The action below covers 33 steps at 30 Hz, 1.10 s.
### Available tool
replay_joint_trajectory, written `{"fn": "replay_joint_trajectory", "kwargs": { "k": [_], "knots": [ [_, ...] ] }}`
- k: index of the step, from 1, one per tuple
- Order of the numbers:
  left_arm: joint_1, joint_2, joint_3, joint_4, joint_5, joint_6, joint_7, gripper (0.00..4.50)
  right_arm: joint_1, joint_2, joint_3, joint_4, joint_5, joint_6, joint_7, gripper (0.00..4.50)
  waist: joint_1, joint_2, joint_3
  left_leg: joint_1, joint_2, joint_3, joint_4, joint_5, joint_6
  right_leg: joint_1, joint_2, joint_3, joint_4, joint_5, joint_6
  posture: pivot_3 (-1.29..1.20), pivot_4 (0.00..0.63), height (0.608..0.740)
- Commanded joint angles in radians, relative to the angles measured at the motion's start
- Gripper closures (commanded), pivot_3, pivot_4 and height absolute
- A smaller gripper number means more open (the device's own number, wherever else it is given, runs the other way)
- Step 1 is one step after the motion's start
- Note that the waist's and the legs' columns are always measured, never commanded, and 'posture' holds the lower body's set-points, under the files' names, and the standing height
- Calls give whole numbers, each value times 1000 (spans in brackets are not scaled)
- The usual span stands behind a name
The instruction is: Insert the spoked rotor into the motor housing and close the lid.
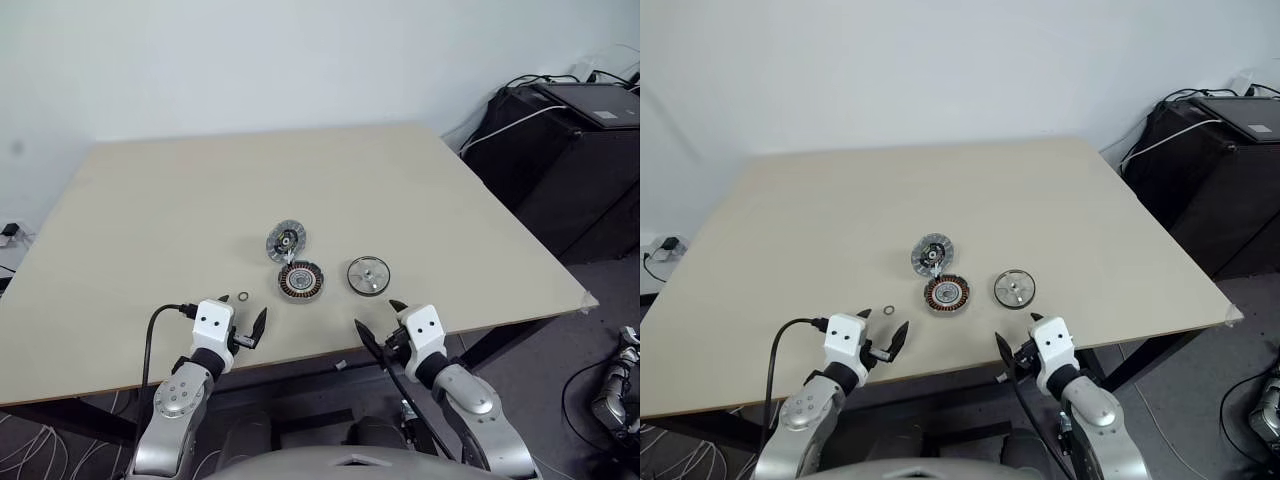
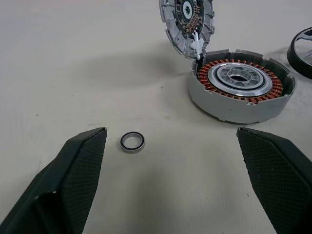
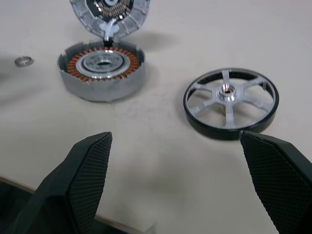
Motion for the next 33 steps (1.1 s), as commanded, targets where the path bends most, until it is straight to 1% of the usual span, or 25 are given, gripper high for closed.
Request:
{"fn": "replay_joint_trajectory", "kwargs": {
  "k": [1, 12, 17, 20, 28, 33],
  "knots": [
    [-10, -1, -2, -39, -4, -4, 0, 0, -8, 1, -6, -48, 3, 7, -6, 13, 0, 0, 0, 0, 0, 0, 0, 0, 0, 0, 0, 0, 0, 0, 0, 0, 0, 740],
    [-10, 0, -4, -36, -2, -4, 0, 0, -7, -1, -8, -43, 5, 6, -3, 13, 0, 0, 0, 0, 0, 0, 0, 0, 0, 0, 0, 0, 0, 0, 0, 0, 0, 740],
    [-30, -4, 17, -18, 15, 20, 40, 0, -6, -2, -9, -38, 5, 0, -1, 13, 0, 0, 0, 0, 0, 0, 0, 0, 0, 0, 0, 0, 0, 0, 0, 0, 0, 740],
    [-86, -7, 40, 22, 16, 97, 74, 0, -10, -2, -7, -28, 4, -5, 2, 13, 1, 0, 0, 0, 0, 0, 0, 0, 0, 0, 0, 0, 0, 0, 0, 0, 0, 740],
    [-210, -9, 60, 120, -9, 244, 67, 0, -20, 4, -2, -20, 1, -9, -2, 13, 0, -1, 0, 0, -1, 0, 0, 0, 0, 0, 1, 0, 0, 0, 0, 0, 0, 740],
    [-284, -10, 51, 193, 0, 263, 62, 0, -17, 9, 0, -29, -2, -5, -9, 13, 1, -1, 0, 0, -1, 0, 1, 0, 0, 0, 1, 0, 0, 0, 0, 0, 0, 740]
  ]
}}
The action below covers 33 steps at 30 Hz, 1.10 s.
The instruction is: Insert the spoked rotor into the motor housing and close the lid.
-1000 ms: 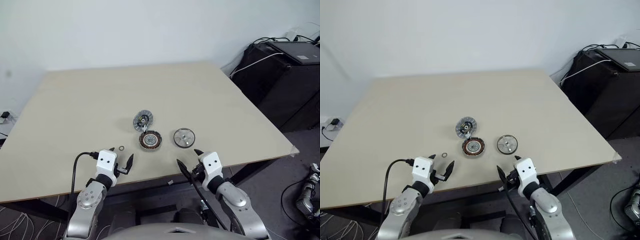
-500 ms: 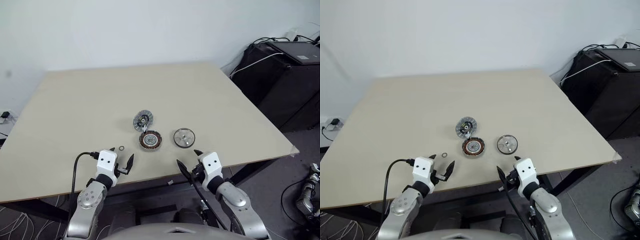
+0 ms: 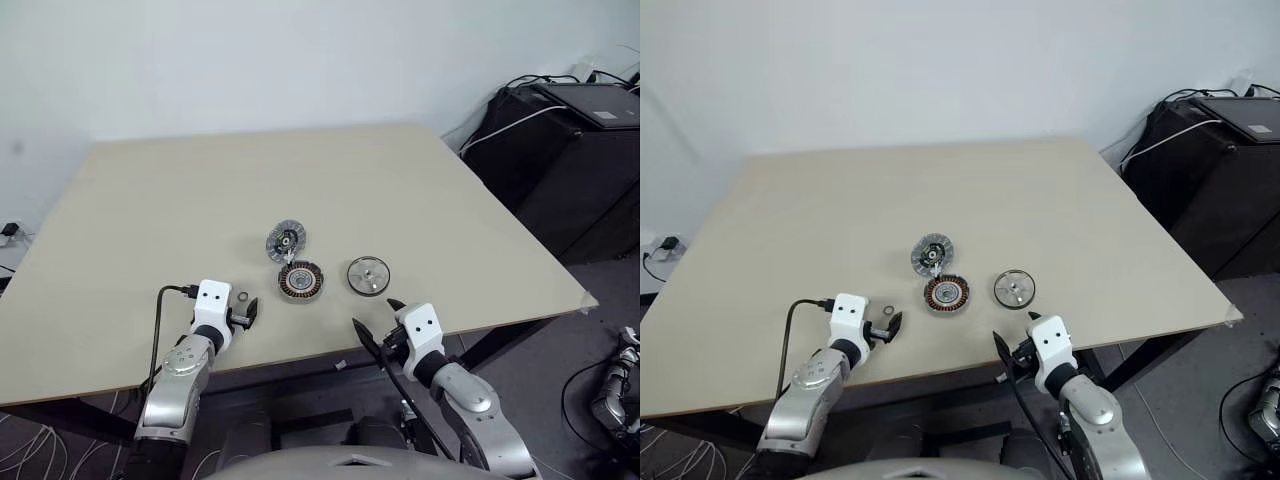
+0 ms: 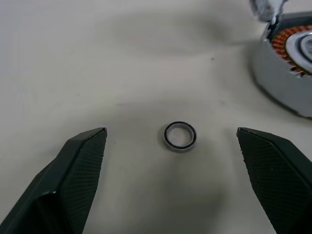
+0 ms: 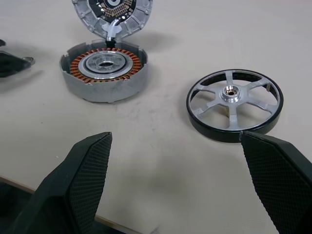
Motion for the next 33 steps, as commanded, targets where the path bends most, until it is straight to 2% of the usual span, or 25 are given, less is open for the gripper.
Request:
{"fn": "replay_joint_trajectory", "kwargs": {
  "k": [1, 11, 19, 23, 31, 32, 33],
  "knots": [
    [-60, -4, -1, 31, 0, 1, -2, 0, -11, 6, -4, -32, -2, -18, -9, 13, 0, 0, 0, 0, 0, 0, 0, 0, 0, 0, 0, 0, 0, 0, 0, 0, 0, 740],
    [-138, -10, -24, 130, 2, -7, -25, 0, -3, 7, -9, -27, -3, -31, -11, 13, 0, -1, 0, 0, 0, 0, 1, 0, 0, 0, 0, 0, 0, 0, 0, 0, 0, 740],
    [-101, -3, -60, 129, 38, 46, -15, 0, -6, 12, -6, -23, -6, -35, -17, 13, 0, -1, -4, 0, 0, 0, 1, 0, 0, 1, 0, 0, 0, 0, 0, 0, 0, 740],
    [-86, -5, -65, 115, 49, 55, -8, 902, -10, 13, -5, -22, -6, -34, -17, 0, -1, -1, -7, 0, 0, 0, 1, 0, 0, 1, 0, 0, 0, 0, 0, 0, 0, 740],
    [-69, 0, -62, 92, 53, 64, 6, 3574, -17, 11, -6, -20, -4, -32, -14, 0, -2, 0, -9, 1, 1, -1, 1, 0, 0, 1, 0, 1, 1, 0, 0, 0, 0, 740],
    [-68, 1, -61, 89, 52, 65, 7, 3813, -16, 11, -6, -20, -4, -31, -15, 0, -2, 0, -9, 1, 1, -1, 1, 0, 0, 1, 0, 1, 1, 0, 0, 0, 0, 740],
    [-65, 2, -57, 83, 52, 63, 10, 3812, -15, 11, -6, -21, -4, -30, -15, 0, -2, 0, -9, 1, 1, -1, 1, 0, 0, 1, 0, 0, 1, 0, 0, 0, 0, 740]
  ]
}}
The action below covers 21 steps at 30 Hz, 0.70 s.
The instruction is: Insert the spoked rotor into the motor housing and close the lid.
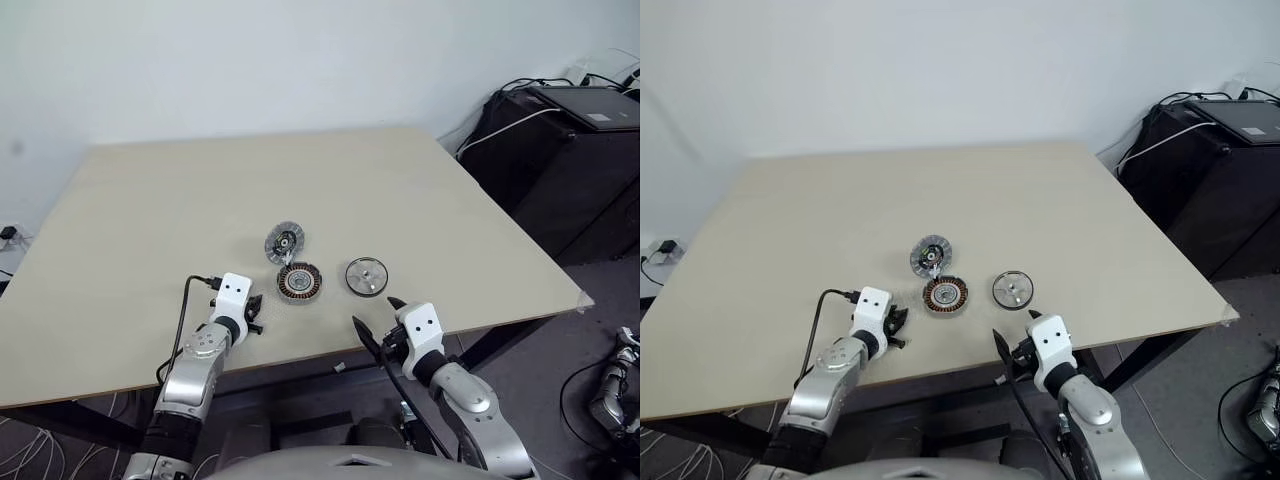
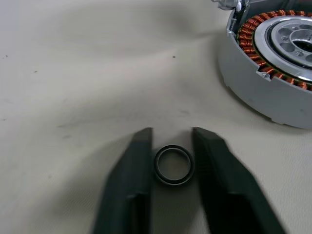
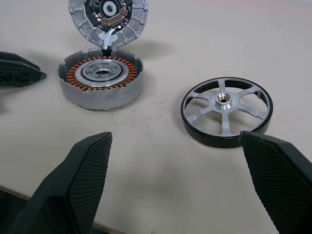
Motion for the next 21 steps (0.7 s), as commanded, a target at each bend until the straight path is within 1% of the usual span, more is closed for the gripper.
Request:
{"fn": "replay_joint_trajectory", "kwargs": {
  "k": [1, 6, 11, 17, 21],
  "knots": [
    [21, 14, 17, -13, 9, 20, 13, 3812, -14, 3, -7, -23, 1, -13, -4, 0, -1, 0, 0, 0, 0, 0, 0, 0, 0, 0, 0, 0, 0, 0, 0, 0, 0, 740],
    [27, 4, 41, -94, -16, -59, 6, 3812, -7, 3, -8, -27, 1, -9, -9, 0, 0, 0, 0, 0, 0, 0, 0, 0, 0, -1, 0, 0, 0, 0, 0, 0, 0, 740],
    [-4, 5, 2, -120, -5, -162, -35, 3812, -9, 4, -3, -26, 1, -6, -12, 0, 8, -2, 2, -1, 0, 0, 0, 0, 0, -1, -1, 0, 0, 0, 0, 0, 0, 740],
    [-63, -22, -70, -101, -36, -149, -141, 3812, -15, 9, 3, -24, -1, -6, -14, 0, 8, -2, 2, -1, -1, 0, 0, 0, 0, -1, -1, 0, -1, 0, -1, 0, 0, 740],
    [-106, -38, -104, -42, -23, -145, -163, 3812, -11, 13, 3, -30, -2, -4, -21, 0, 5, -2, 2, -1, -1, 0, 0, 0, 0, -1, 1, 0, -1, 0, -1, 0, 0, 740]
  ]
}}
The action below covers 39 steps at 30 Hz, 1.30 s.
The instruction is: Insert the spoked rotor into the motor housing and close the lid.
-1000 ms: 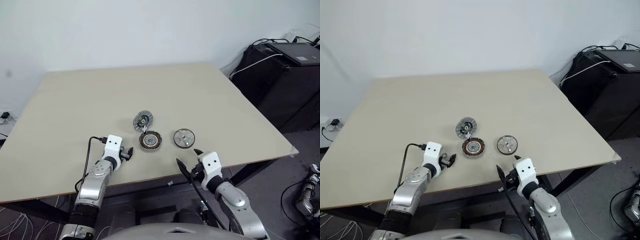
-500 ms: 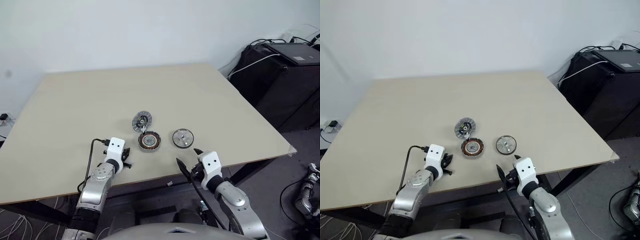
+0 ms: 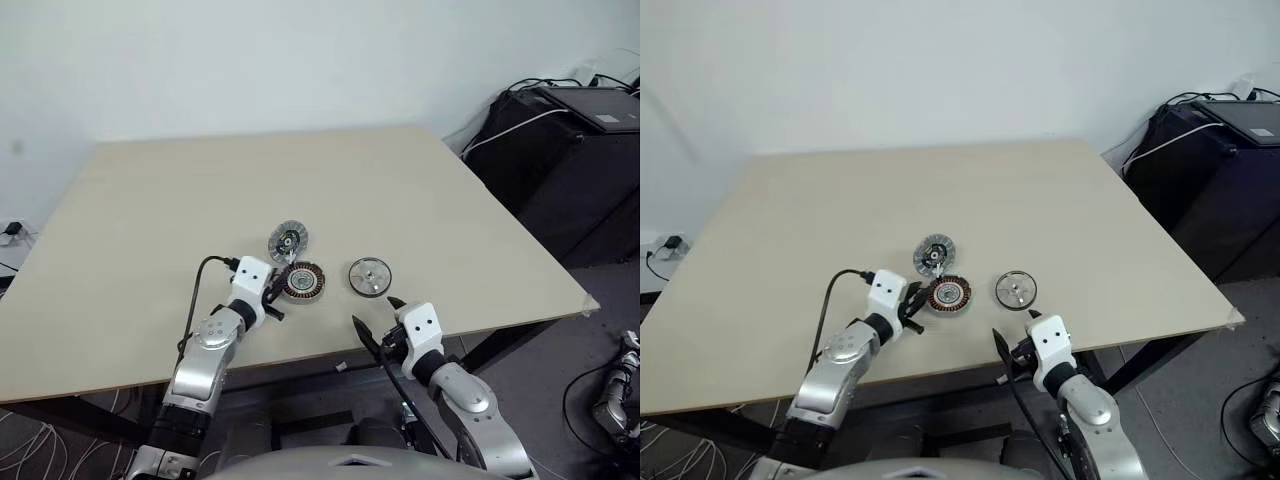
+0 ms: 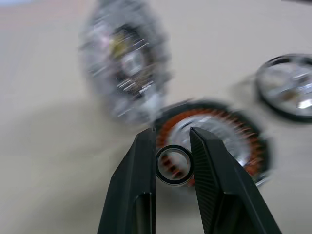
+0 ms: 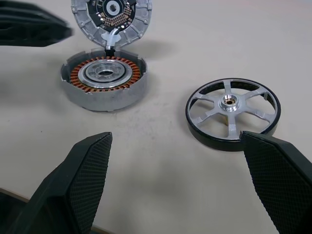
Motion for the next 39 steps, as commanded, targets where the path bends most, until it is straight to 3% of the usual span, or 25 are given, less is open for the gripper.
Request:
{"fn": "replay_joint_trajectory", "kwargs": {
  "k": [1, 10, 22, 30, 35, 39],
  "knots": [
    [-45, -12, -22, 35, 1, -7, -18, 3812, -11, 7, -4, -32, -1, -4, -8, 0, -3, 0, 0, 0, -1, 0, 0, 0, 0, 0, 1, 0, 0, 0, 0, 0, 0, 740],
    [-140, -53, -39, 187, 31, -24, -2, 3812, 2, 9, -12, -42, 1, -9, -22, 0, -3, -2, 1, 0, 0, -1, 3, 0, 0, 1, 3, 0, 0, 0, 0, 0, 0, 740],
    [-144, -72, -35, 231, 19, -21, -22, 3812, 4, 9, -22, 15, 1, -61, -19, 0, -4, -2, 2, 0, 0, -1, 3, 0, 0, 1, 3, 0, 0, 0, 0, 0, 0, 740],
    [-126, -89, -11, 183, -10, -61, -19, 1195, -5, 10, -19, 46, 0, -89, -14, 0, -4, -2, 2, 0, 0, -2, 3, 0, 0, 1, 3, 0, 0, 0, 0, 0, 0, 740],
    [-83, -106, 22, 84, -65, -120, -23, 1195, -8, 11, -16, 51, 5, -97, -8, 0, -4, -3, 2, 0, 1, -2, 3, 0, 0, 1, 2, 0, 0, 0, -1, 0, 0, 740],
    [-15, -86, 39, -23, -107, -124, -42, 2141, -12, 13, -11, 36, 9, -84, -3, 0, -6, -2, 2, 0, 1, -1, 3, 0, 0, 1, 2, 1, 0, 0, -1, 0, 0, 740]
  ]
}}
